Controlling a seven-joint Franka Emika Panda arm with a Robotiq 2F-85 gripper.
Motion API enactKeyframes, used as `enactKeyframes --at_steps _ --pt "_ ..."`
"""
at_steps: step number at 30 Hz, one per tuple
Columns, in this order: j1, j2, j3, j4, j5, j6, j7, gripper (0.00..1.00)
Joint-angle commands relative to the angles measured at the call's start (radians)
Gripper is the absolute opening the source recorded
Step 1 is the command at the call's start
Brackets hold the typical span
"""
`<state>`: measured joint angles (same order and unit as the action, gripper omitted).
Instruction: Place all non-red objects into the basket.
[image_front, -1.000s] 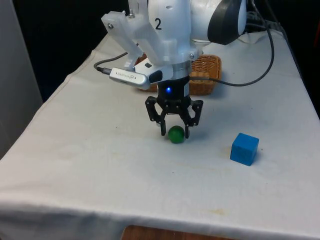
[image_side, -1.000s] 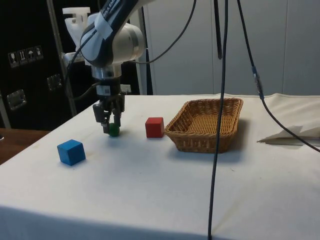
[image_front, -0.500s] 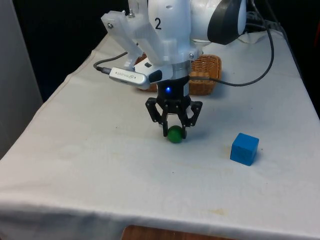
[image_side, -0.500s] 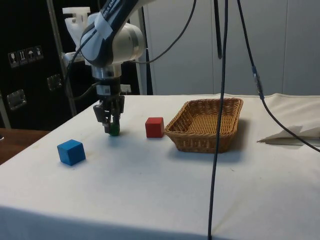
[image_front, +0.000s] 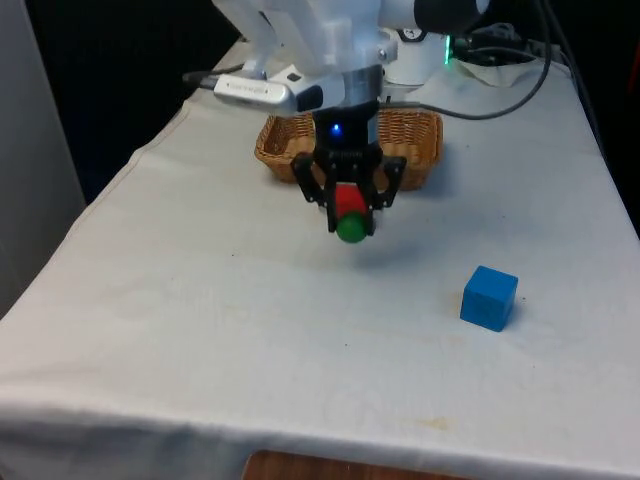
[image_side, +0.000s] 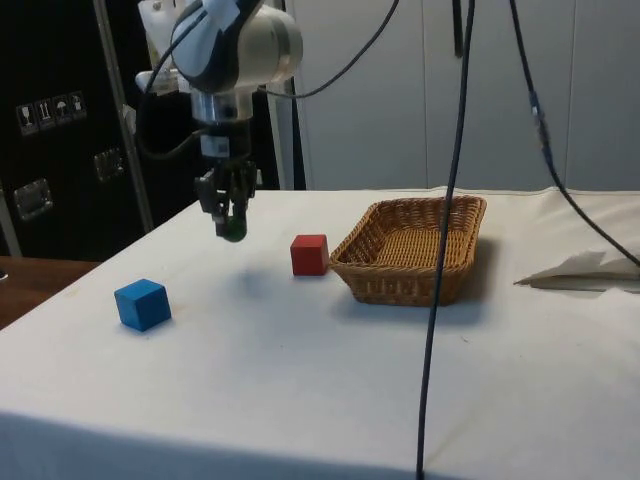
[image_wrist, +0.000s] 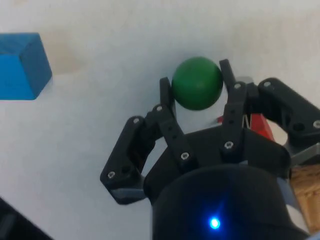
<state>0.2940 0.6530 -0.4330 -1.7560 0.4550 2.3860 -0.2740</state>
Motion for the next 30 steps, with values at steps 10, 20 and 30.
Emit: enactKeyframes --at_steps 10,20,30 --pt "0.005 -0.101 -0.002 -0.085 -0.032 -0.002 0.001 0.0" --pt "0.017 -0.264 -0.02 -0.233 -0.11 0.01 0.007 0.0" --pt "0.016 -0.386 -0.029 -0.338 -0.174 0.013 0.011 0.0"
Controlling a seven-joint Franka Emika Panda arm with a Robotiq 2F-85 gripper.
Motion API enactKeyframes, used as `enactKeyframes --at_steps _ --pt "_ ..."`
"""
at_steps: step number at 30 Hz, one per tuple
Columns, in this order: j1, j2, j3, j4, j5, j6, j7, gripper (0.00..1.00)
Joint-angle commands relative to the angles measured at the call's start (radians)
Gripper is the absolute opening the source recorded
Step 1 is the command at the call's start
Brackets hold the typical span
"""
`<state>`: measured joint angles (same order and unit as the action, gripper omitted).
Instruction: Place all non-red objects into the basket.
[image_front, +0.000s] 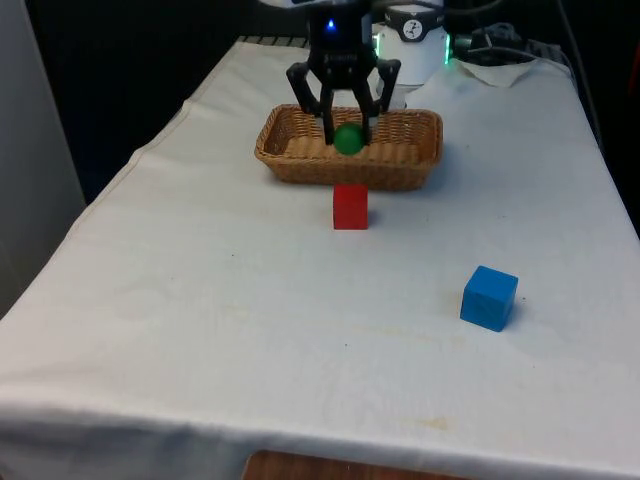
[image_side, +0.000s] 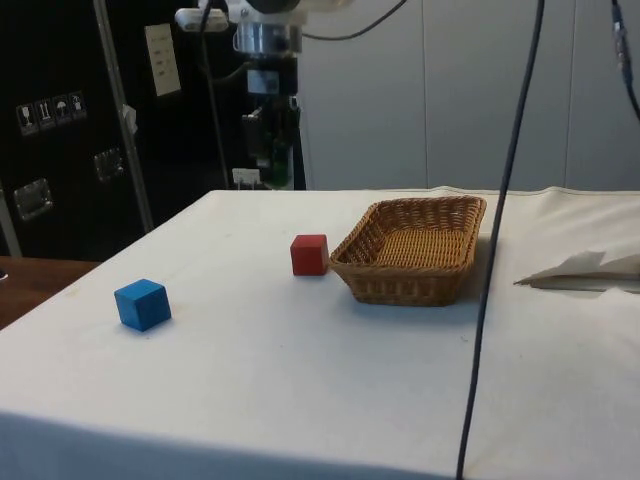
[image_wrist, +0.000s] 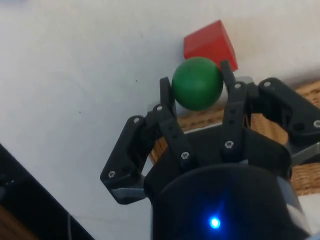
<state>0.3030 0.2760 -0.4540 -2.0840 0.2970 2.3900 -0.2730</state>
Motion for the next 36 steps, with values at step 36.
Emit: enactKeyframes --at_steps 36 --pt "-0.009 -0.374 -0.083 -0.364 -0.26 0.029 0.017 0.0"
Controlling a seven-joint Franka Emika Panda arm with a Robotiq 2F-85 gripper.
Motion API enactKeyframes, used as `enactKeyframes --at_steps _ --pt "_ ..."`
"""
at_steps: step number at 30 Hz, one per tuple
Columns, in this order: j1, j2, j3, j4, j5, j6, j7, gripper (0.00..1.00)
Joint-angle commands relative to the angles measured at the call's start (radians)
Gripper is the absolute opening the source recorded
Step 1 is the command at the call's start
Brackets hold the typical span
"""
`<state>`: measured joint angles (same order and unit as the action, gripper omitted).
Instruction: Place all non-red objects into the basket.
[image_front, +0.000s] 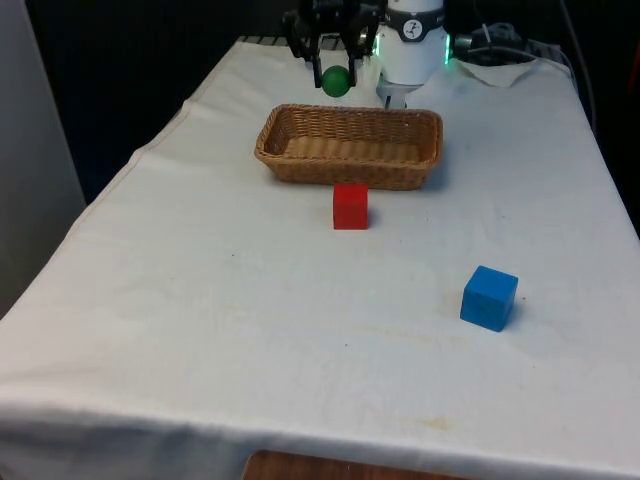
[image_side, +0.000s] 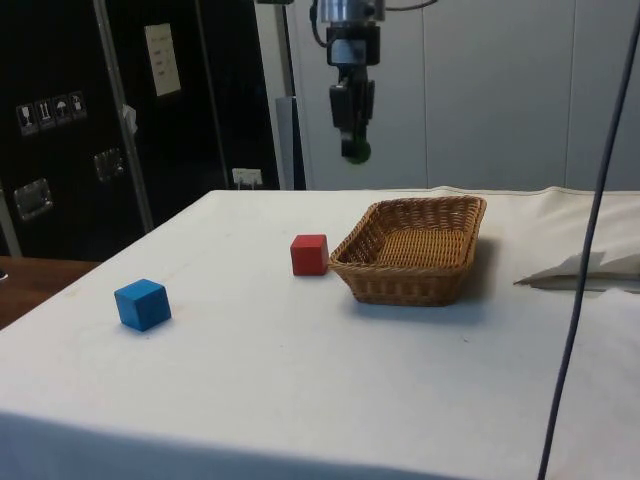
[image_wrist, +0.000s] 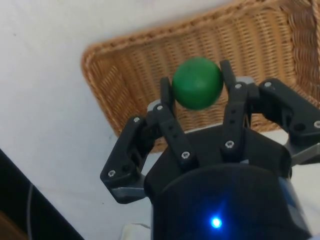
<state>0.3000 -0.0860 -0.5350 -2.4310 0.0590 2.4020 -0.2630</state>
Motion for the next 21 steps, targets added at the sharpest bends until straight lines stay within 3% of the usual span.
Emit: enactKeyframes --at_steps 1,2,9,10,11,19,20,21 --pt "-0.001 -0.014 -0.007 -0.019 -0.013 0.005 0.0 0.0" --pt "-0.008 -0.024 -0.009 -0.036 -0.034 0.023 0.005 0.0" --pt "-0.009 -0.046 -0.032 -0.102 -0.067 0.06 -0.002 0.0" --pt "-0.003 -0.046 -0.033 -0.095 -0.054 0.043 -0.007 0.0" --pt "-0.009 -0.046 -0.038 -0.12 -0.072 0.075 -0.007 0.0" --pt "-0.01 -0.033 -0.064 -0.193 -0.086 0.152 -0.037 0.0" --pt "-0.005 -0.04 -0.064 -0.185 -0.071 0.131 -0.04 0.0" --pt "-0.01 -0.03 -0.067 -0.2 -0.085 0.161 -0.041 0.0"
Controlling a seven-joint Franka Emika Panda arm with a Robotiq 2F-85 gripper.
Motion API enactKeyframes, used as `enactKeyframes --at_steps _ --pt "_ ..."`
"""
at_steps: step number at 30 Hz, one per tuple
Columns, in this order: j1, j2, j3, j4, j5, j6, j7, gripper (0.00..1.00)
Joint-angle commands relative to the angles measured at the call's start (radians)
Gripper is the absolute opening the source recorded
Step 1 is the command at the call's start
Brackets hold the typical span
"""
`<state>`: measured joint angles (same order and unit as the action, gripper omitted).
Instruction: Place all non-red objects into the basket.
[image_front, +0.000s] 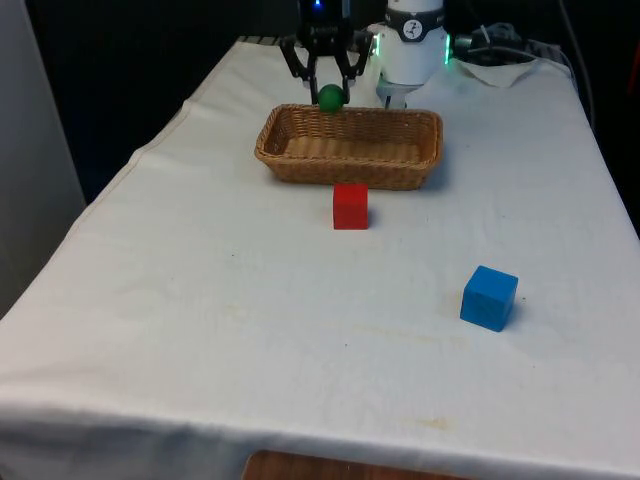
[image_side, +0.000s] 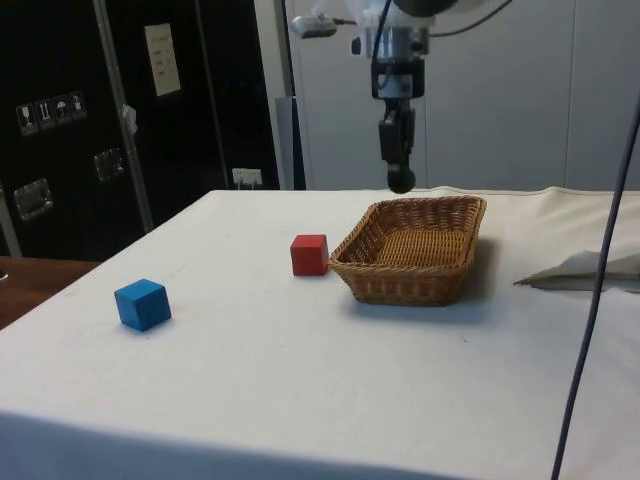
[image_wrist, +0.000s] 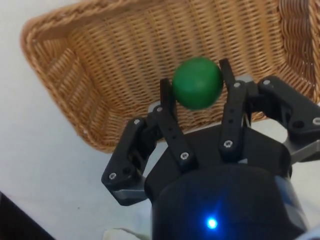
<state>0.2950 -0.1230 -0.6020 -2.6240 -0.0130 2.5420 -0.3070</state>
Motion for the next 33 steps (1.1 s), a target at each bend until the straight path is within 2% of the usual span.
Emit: enactKeyframes --at_steps 1,8,9,14,16,17,18,22,23,26,27,28,32,33 --pt "-0.005 0.011 -0.003 -0.013 -0.013 0.029 0.0 0.0" --pt "0.001 0.059 -0.012 -0.049 0.004 0.097 -0.027 0.0" --pt "0.0 0.056 -0.011 -0.043 0.0 0.081 -0.022 0.0" --pt "0.006 0.11 -0.006 -0.06 0.031 0.144 -0.04 0.0" --pt "0.007 0.128 -0.003 -0.06 0.04 0.155 -0.043 0.0" --pt "0.004 0.136 -0.006 -0.053 0.018 0.147 -0.028 0.0" --pt "0.007 0.136 -0.001 -0.059 0.043 0.16 -0.043 0.0" --pt "0.007 0.166 0.005 -0.054 0.054 0.174 -0.047 0.0" --pt "0.007 0.169 0.005 -0.053 0.054 0.175 -0.047 0.06" --pt "0.006 0.172 0.005 -0.052 0.055 0.176 -0.047 0.34" --pt "0.007 0.18 0.001 -0.047 0.036 0.171 -0.033 0.44" --pt "0.006 0.173 0.005 -0.053 0.055 0.176 -0.047 0.53" --pt "0.006 0.175 0.005 -0.052 0.055 0.176 -0.047 0.92" --pt "0.006 0.176 0.005 -0.052 0.055 0.176 -0.047 0.98"
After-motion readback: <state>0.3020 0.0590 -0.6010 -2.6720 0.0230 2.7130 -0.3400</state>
